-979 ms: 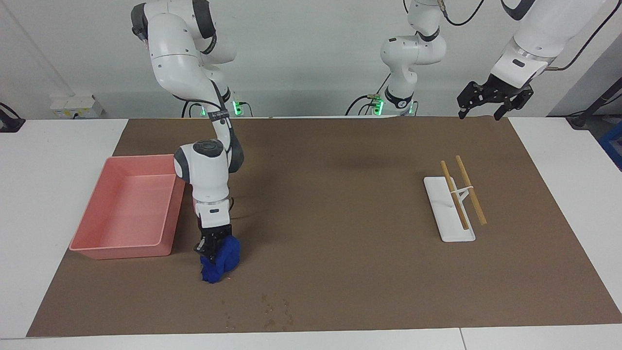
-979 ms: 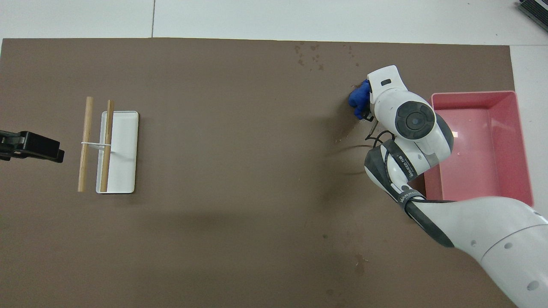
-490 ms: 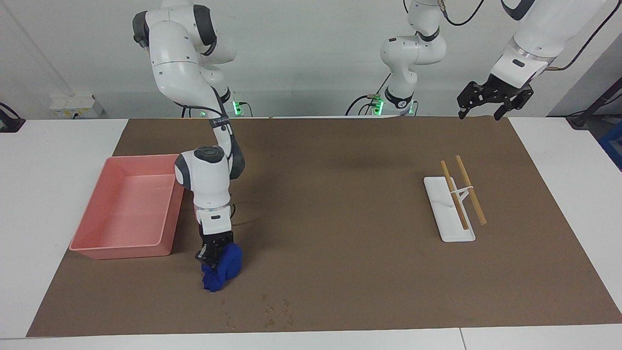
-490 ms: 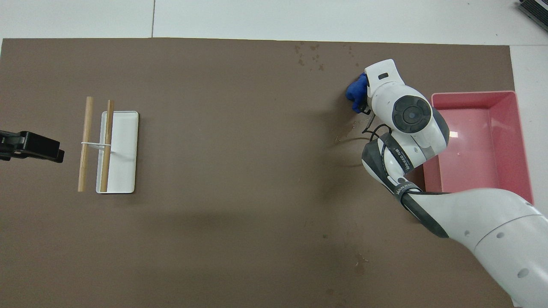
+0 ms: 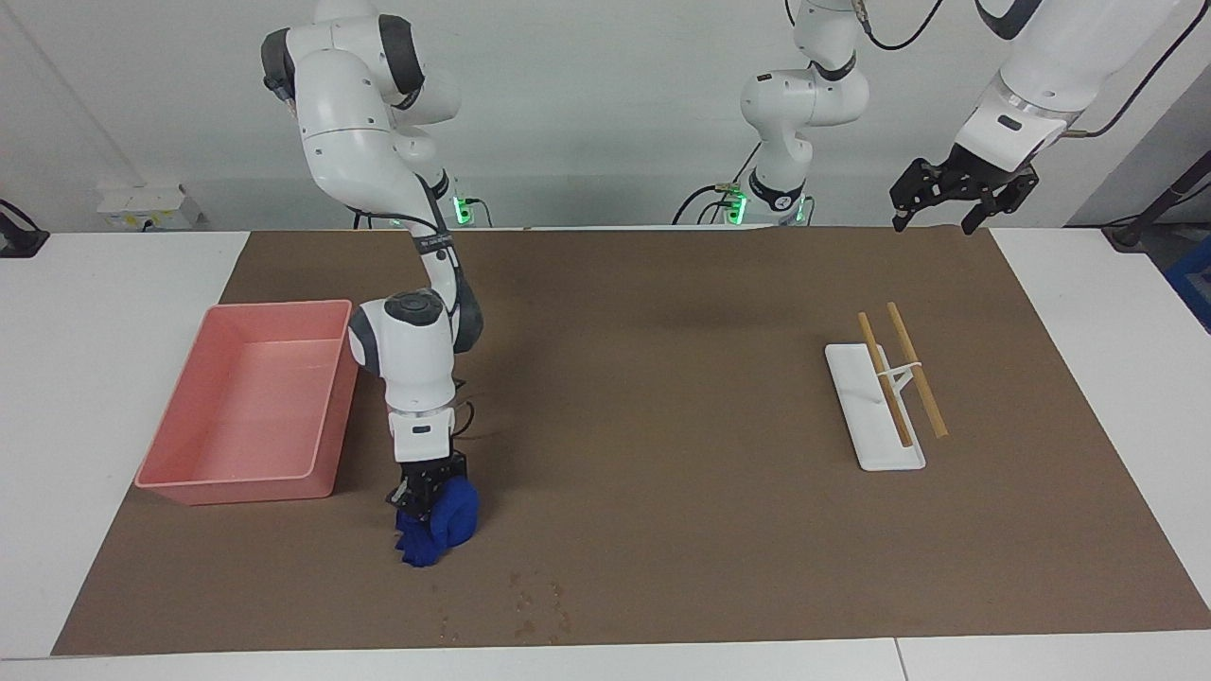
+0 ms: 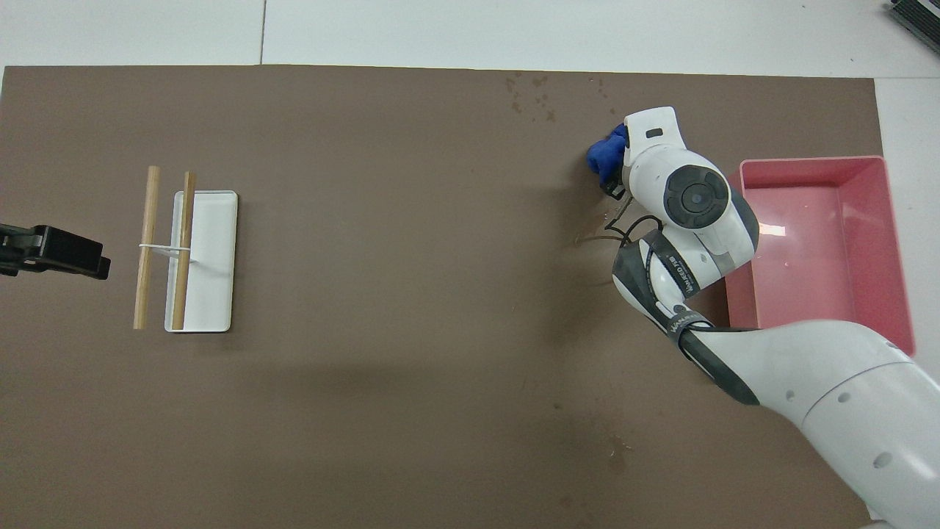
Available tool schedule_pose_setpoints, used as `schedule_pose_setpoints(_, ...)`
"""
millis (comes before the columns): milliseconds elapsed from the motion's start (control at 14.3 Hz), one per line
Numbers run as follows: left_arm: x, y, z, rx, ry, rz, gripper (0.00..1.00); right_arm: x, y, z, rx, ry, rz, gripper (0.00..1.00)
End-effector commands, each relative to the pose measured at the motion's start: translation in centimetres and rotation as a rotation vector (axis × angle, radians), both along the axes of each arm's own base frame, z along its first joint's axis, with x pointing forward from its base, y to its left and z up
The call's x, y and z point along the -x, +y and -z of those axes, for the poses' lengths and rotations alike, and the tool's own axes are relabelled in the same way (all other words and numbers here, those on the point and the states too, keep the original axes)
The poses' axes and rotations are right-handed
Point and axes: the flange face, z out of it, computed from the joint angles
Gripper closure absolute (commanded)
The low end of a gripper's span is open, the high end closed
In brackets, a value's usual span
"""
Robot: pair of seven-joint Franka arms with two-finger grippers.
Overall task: Wipe water with towel using both arms
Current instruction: 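Rub the blue cloth on the wet table spot with the right gripper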
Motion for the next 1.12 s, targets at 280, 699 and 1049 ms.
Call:
schedule_pose_setpoints(280,0.7,0.2,-0.1,-0.014,-0.002,-0.001,0.00,3.5,0.9,2.5,-0.120,0.225,0.184,1.00)
schedule_pose_setpoints(699,0.7,0.2,-0.1,-0.014,-0.002,-0.001,0.00,5.1,2.8,2.4,-0.299,0.405,0.351,1.00)
schedule_pose_setpoints(1049,0.7,0.2,-0.1,-0.014,-0.002,-0.001,0.00,7.0,2.5,3.3,-0.334,0.480,0.406,1.00)
